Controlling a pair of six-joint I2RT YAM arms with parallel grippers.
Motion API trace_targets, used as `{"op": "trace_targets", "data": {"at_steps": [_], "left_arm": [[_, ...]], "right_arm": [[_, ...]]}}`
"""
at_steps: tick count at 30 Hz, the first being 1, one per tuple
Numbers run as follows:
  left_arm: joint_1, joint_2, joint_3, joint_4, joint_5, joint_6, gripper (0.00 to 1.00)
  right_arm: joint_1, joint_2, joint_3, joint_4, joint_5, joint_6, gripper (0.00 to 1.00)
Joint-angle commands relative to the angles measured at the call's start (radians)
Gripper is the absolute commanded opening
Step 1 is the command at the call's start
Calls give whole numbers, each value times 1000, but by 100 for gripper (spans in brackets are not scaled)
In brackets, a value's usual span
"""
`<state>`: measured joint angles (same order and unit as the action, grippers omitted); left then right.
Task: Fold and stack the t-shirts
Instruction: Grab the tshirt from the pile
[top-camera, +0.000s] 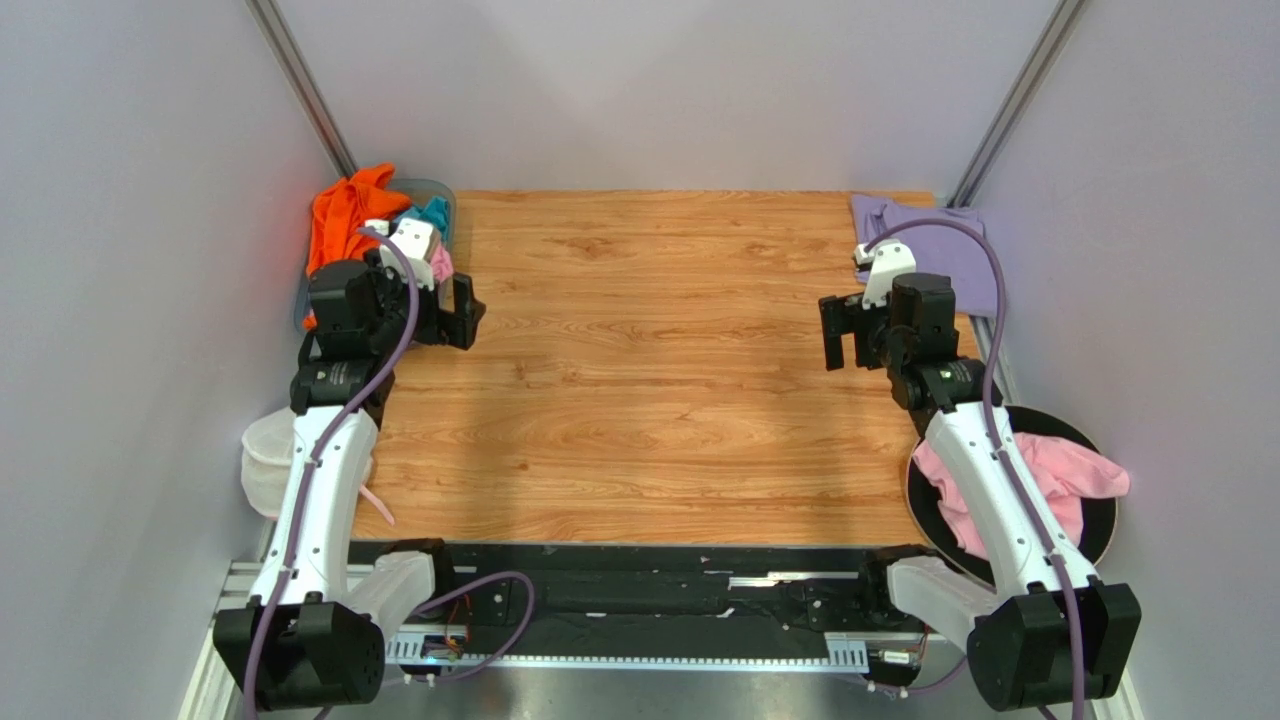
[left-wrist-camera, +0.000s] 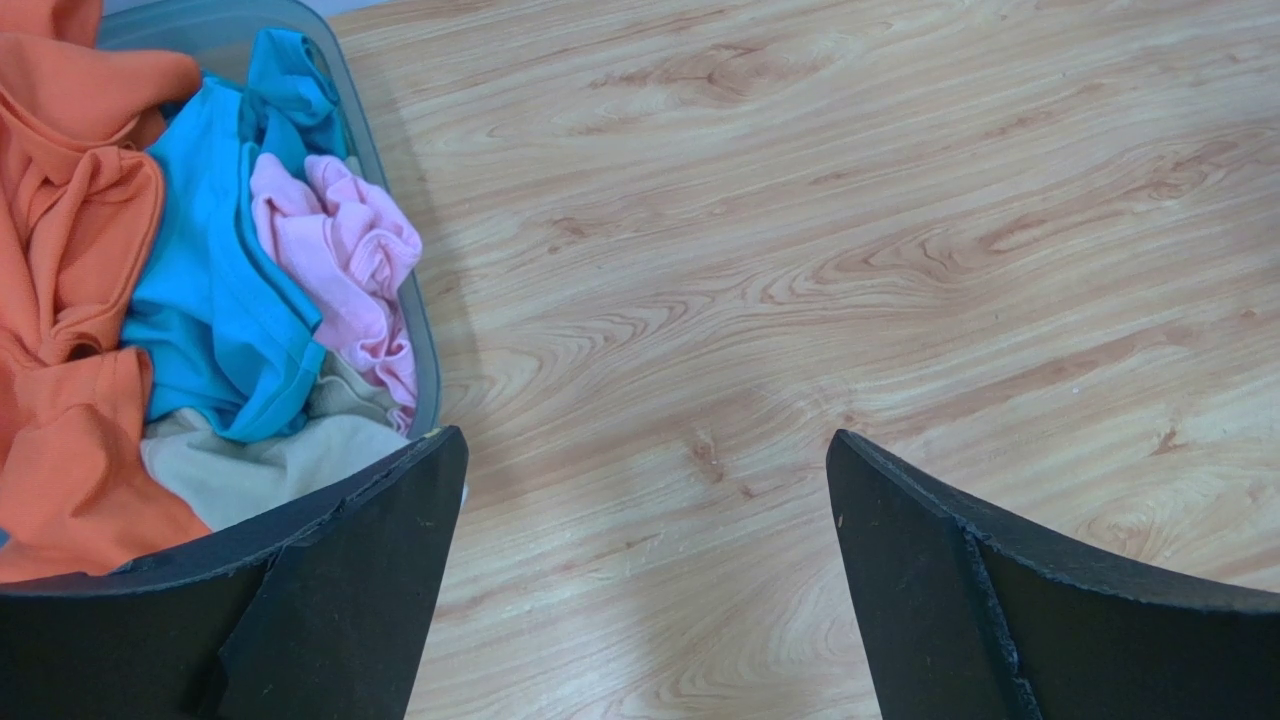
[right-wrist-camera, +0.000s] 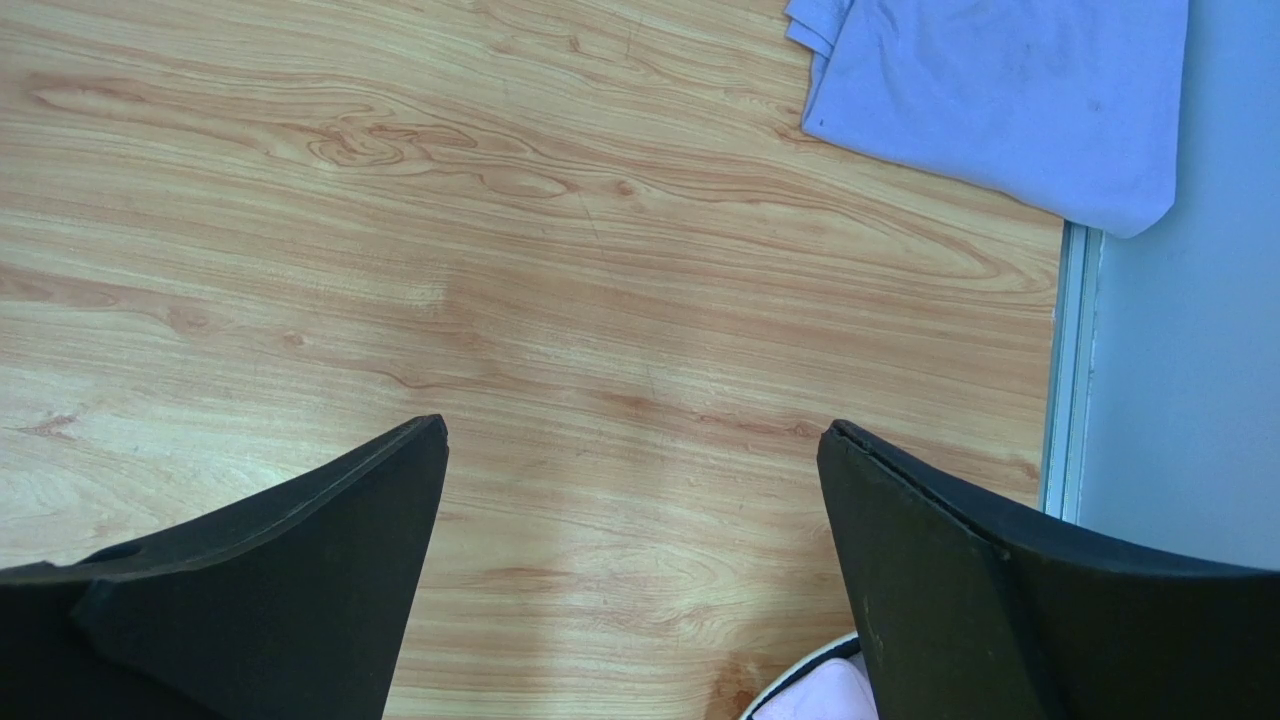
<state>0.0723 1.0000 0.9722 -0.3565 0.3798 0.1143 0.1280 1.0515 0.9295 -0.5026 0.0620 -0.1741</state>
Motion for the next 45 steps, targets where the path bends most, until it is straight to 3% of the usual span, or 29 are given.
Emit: {"op": "trace_targets", "data": {"at_steps": [1,13,20,23,31,38,45], "left_arm": [[-8,-8,31,14,11,21,99],[-6,-4,34,10,4,24,99],[-8,40,81,-41,-166,105,99],[20,121,195,-110,-240,171,99],[217,440,614,-298,-119,243,99],[230,690,836,-361,-197,337,97],[250,938,1054,-354,-208,303,93]], "right_arm": [[4,-15,-3,39,12,-13,100],[2,-5,-3,45,32,5,100],[4,36,11,38,64,8,100],[4,44,11,27,44,5,100],[2,-1,9,22,19,7,100],[2,-33,19,-2,-47,22,99],[2,-33,29,-28,-119,30,99]]}}
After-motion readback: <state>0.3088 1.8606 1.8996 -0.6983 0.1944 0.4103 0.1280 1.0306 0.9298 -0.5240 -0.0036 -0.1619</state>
